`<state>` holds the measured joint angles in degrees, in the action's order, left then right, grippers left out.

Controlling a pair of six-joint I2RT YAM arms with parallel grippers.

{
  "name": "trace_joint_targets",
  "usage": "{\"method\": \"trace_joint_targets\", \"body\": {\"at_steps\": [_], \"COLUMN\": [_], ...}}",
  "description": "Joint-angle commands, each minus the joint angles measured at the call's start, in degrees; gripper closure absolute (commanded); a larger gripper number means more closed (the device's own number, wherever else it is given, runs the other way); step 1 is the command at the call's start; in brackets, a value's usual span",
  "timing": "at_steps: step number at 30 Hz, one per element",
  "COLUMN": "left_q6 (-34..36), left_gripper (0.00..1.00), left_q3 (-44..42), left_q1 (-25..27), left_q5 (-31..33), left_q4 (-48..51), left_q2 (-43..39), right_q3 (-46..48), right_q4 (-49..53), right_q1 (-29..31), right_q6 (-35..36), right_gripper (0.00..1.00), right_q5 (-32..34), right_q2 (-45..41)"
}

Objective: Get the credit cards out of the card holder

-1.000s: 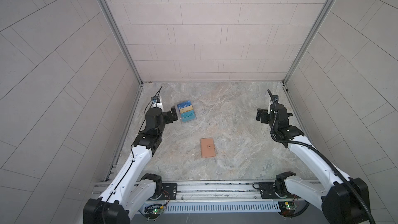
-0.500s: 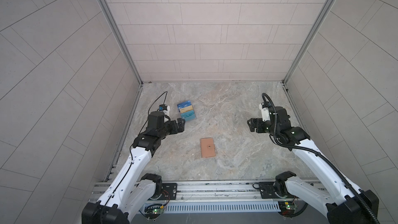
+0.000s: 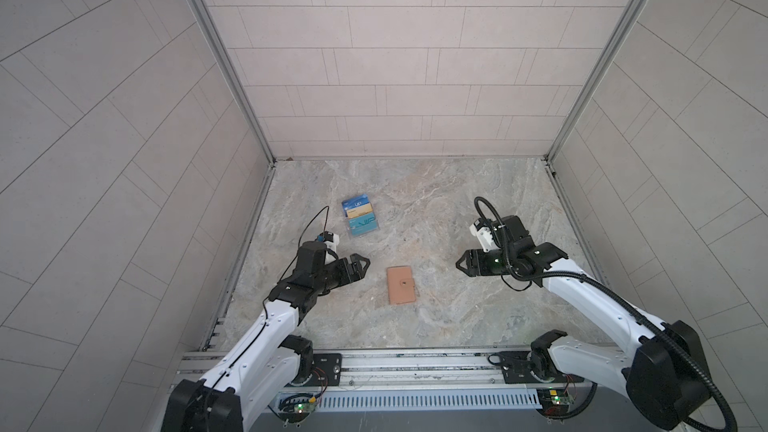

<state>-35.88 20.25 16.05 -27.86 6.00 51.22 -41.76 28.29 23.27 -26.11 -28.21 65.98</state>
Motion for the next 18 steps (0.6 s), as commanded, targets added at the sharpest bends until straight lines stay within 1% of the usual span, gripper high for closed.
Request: {"method": "trace_joint_targets", "body": {"at_steps": [1,3,5,9,12,13,18], "left_q6": [-2.47,-2.83,-3.35,-3.81,-4.47,-5.18,-7.42], "left_gripper": [0.08,0.12,0.19,0.20,0.24,0.25,0.30], "left_q3": [-1.32,-1.52,-1.63,-2.46,-3.20,-3.75,-5.83], "left_q1": [3.64,5.76,7.71,11.71,12.26,14.04,14.18], "left_q5": [-2.00,-2.11,-0.40,0.70,0.77,0.14,-2.82], "left_q4": [-5.47,-6.42,-6.44,-8.85,-10.98,-12.76,-18.39], "left_q2": [2.52,4.54,5.98,7.75,9.58,10.30,13.39], "right_q3": [-0.53,-0.45,-0.11,-0.32,-0.43,-0.50,-1.08], "right_q4": [-2.82,-4.35,-6.51,-10.08,-12.87,-14.10,-18.18], "right_q1": [2.99,4.74,6.37,9.60,11.71,12.42,15.16], "right_q6": [-2.86,-3.86,-5.27,-7.04,-8.61,-9.11,-11.03], "right_gripper": [0.35,0.36,0.39,0.44,0.48,0.49,0.53], "right_q5": [-0.86,-0.77,-0.95,-0.97,-0.85,-0.97,-0.79], "right_q2": [2.00,3.53,5.18,8.58,11.16,12.05,16.29]}}
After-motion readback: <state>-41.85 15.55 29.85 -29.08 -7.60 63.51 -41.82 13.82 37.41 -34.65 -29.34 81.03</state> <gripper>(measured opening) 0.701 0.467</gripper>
